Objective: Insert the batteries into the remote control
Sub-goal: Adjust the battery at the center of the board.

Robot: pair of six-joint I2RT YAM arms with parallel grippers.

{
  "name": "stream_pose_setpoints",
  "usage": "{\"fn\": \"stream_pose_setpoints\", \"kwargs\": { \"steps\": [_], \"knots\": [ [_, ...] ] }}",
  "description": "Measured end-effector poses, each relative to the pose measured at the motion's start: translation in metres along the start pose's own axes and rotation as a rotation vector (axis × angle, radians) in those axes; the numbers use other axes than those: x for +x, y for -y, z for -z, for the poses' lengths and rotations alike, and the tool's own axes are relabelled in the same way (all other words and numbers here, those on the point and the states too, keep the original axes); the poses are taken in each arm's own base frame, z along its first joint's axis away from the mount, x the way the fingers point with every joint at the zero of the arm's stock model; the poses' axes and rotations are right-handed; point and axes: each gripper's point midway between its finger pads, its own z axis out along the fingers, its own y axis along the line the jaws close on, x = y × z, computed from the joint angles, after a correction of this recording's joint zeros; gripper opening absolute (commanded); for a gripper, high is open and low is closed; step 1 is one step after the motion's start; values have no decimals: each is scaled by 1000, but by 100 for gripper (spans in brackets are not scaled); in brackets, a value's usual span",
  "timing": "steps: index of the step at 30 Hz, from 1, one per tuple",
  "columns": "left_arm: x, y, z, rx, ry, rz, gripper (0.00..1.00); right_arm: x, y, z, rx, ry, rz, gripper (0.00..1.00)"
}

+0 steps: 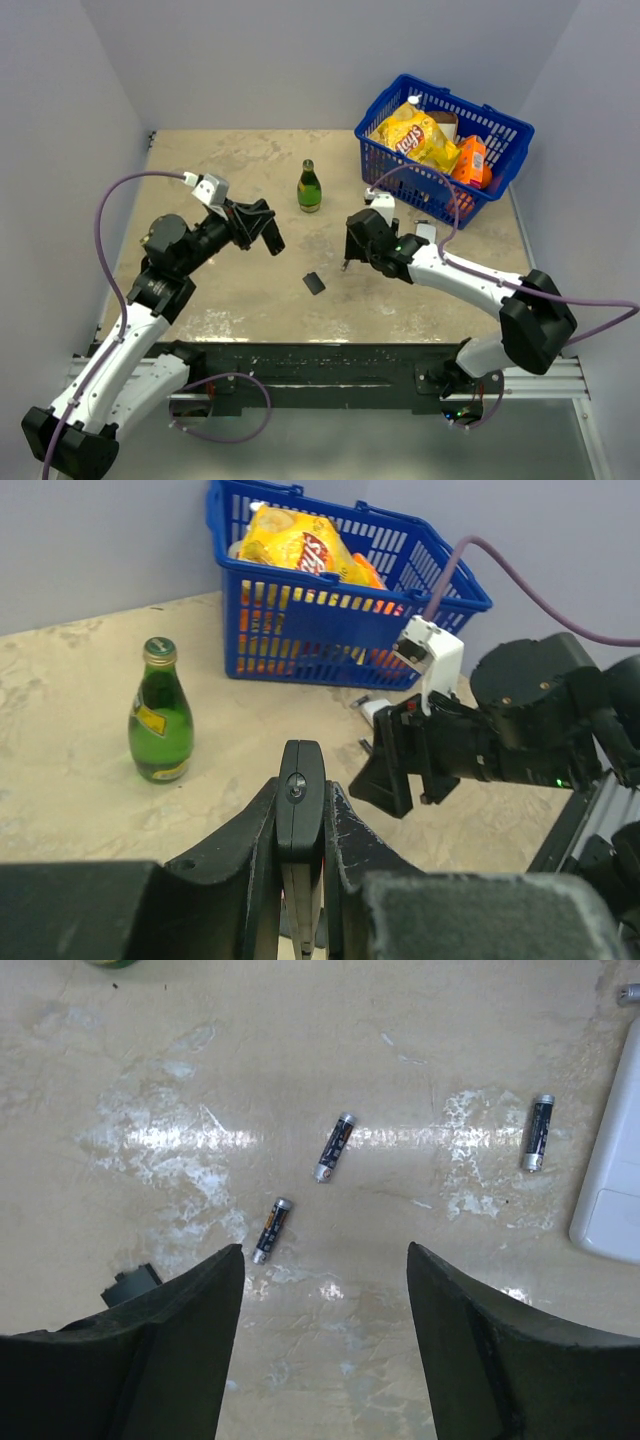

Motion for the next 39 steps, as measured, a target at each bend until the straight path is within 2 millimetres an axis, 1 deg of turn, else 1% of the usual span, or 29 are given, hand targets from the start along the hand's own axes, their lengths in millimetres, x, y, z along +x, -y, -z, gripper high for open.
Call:
{"fn": "stream_pose_setpoints", "kwargs": {
  "steps": [3,7,9,12,15,18,23,31,32,33,39],
  "knots": [
    [3,8,-3,55,-15,7,0,-5,3,-4,5,15,-47,63],
    [6,14,-4,91,-27,6,0,-12,3,-10,5,36,-78,60],
    [6,14,-4,95,-29,5,0,-9,5,-16,17,29,-75,59],
    [8,13,-4,92,-34,-1,0,-1,12,-26,51,4,-55,57],
    [9,12,-4,87,-38,-7,0,3,23,-34,95,-9,-42,56],
    [12,12,-4,82,-47,-7,0,4,41,-43,157,-21,-29,54],
    [16,11,-4,72,-63,-16,0,2,63,-53,220,-34,-19,50],
    [19,9,-4,57,-70,-21,0,0,75,-63,250,-52,-14,48],
    [19,8,-4,56,-72,-21,0,-2,83,-67,269,-57,-20,46],
    [19,8,-4,55,-73,-21,0,-2,83,-67,270,-58,-20,46],
    [21,9,-4,56,-80,-19,0,-5,105,-75,304,-73,-54,45]
  ]
}}
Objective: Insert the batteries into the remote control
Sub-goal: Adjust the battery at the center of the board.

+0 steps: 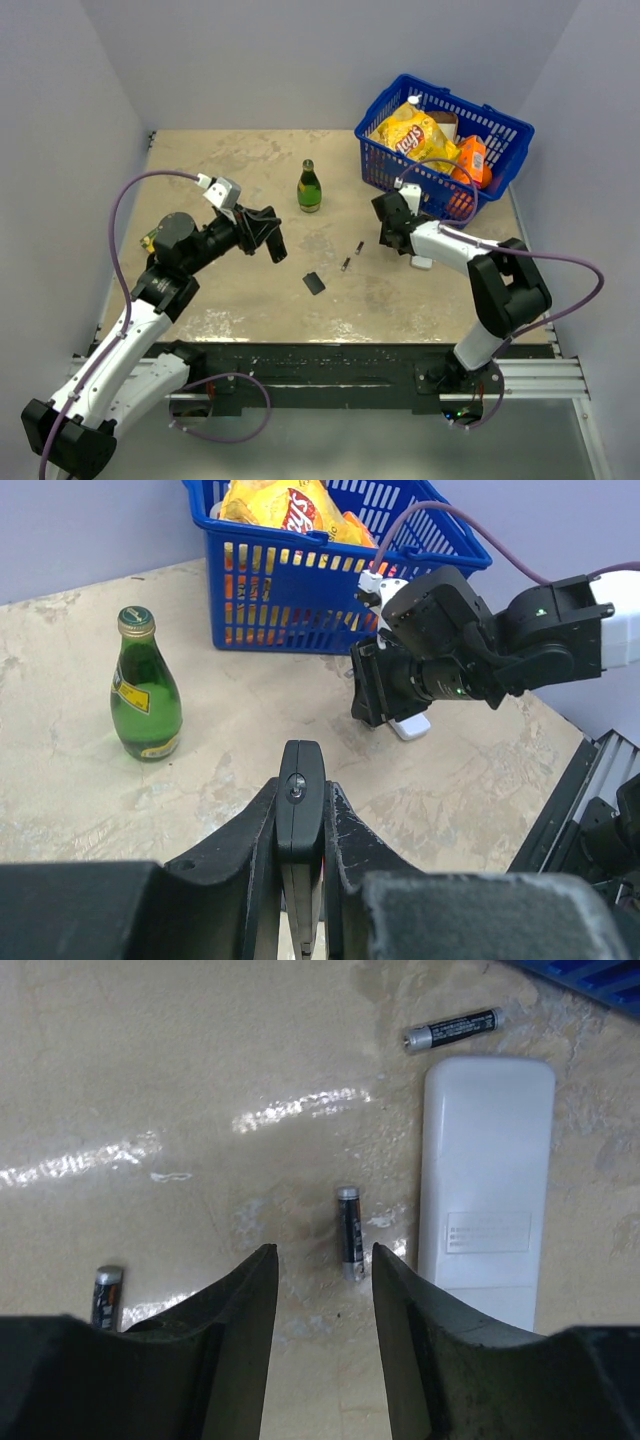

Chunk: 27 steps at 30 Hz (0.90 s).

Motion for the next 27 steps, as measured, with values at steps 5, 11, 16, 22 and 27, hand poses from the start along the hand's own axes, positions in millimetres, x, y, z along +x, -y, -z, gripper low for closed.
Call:
{"fn": "stream_pose_setpoints", "kwargs": {
  "steps": [5,11,16,22,27],
  "knots": [
    [1,0,0,1,-2,1,0,5,7,-15,8,-38,-20,43],
    [1,0,0,1,-2,1,0,16,7,-26,4,-77,-20,38],
    [1,0,0,1,-2,1,0,17,2,-25,-19,-85,-24,29],
    [1,0,0,1,-2,0,0,23,-2,-25,-52,-102,-31,20],
    [1,1,0,2,-3,1,0,27,-2,-21,-73,-106,-35,13]
  ]
}}
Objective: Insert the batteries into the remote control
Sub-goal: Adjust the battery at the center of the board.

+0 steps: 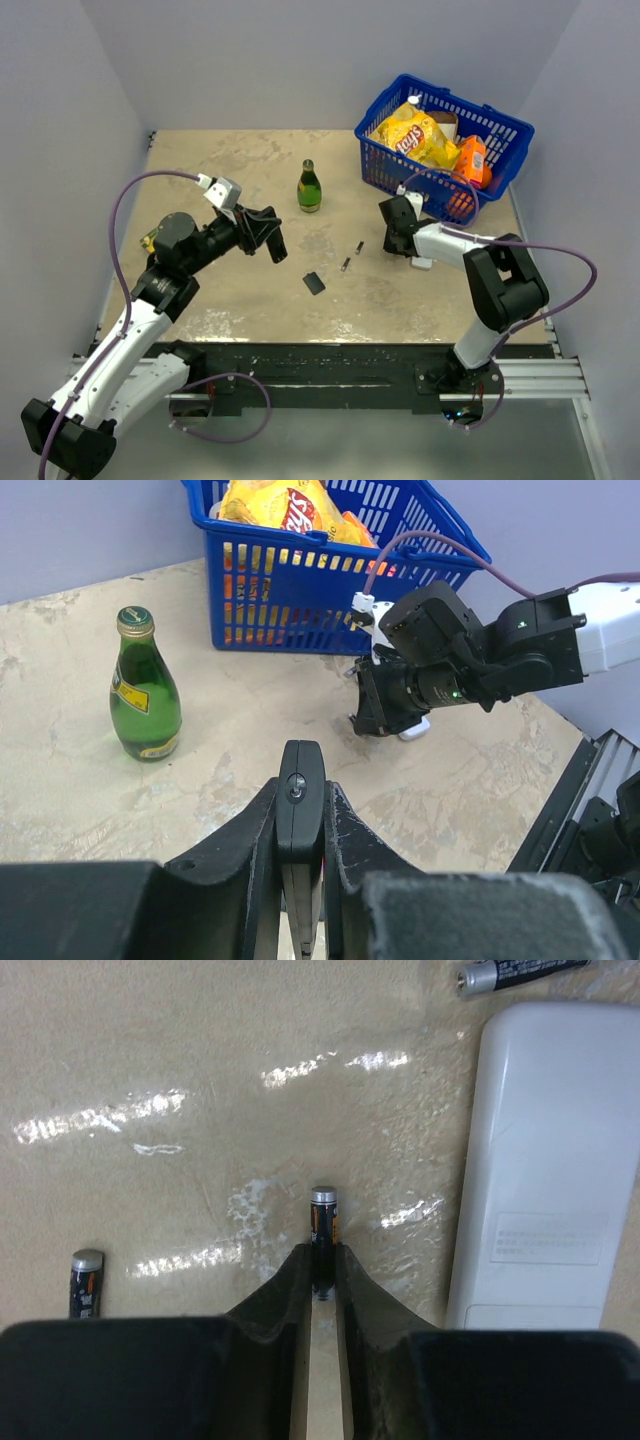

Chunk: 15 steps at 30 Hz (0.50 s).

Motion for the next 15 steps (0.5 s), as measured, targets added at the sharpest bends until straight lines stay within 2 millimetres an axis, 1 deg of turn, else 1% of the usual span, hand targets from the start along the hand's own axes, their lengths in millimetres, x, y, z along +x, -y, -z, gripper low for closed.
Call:
{"fn": "stream_pose_setpoints", "kwargs": {
  "steps": [5,8,10,15],
  "knots": [
    [0,1,0,4,-1,0,0,9,-1,9,-42,-25,1,14],
    [0,1,0,4,-1,0,0,11,-1,15,-61,-31,5,20],
    [0,2,0,5,-1,0,0,11,0,17,-62,-31,10,23],
    [0,2,0,5,-1,0,0,14,3,17,-54,-45,26,24]
  ]
}}
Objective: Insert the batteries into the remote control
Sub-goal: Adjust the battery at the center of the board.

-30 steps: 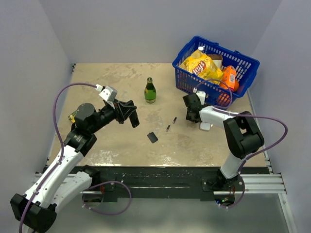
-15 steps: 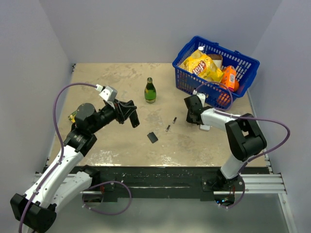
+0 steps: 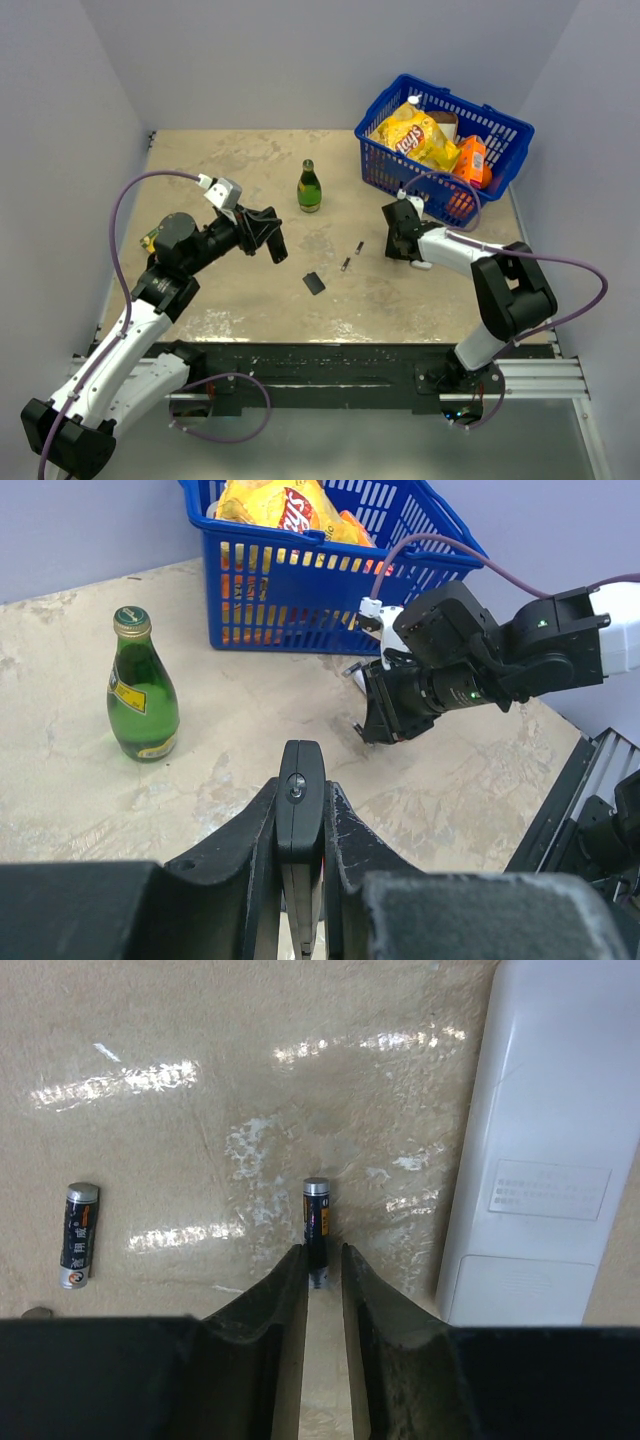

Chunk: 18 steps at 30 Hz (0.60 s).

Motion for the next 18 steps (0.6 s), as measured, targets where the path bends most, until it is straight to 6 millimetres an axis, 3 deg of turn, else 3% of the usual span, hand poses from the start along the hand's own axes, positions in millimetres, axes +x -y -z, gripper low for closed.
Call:
{"fn": "stream_pose_setpoints", "kwargs": {
  "steps": [10,18],
  "knots": [
    [0,0,0,0,0,0,0,8,-4,0,-24,-34,15,38],
    [0,0,0,0,0,0,0,13,-12,2,-65,-55,27,38]
  ]
}}
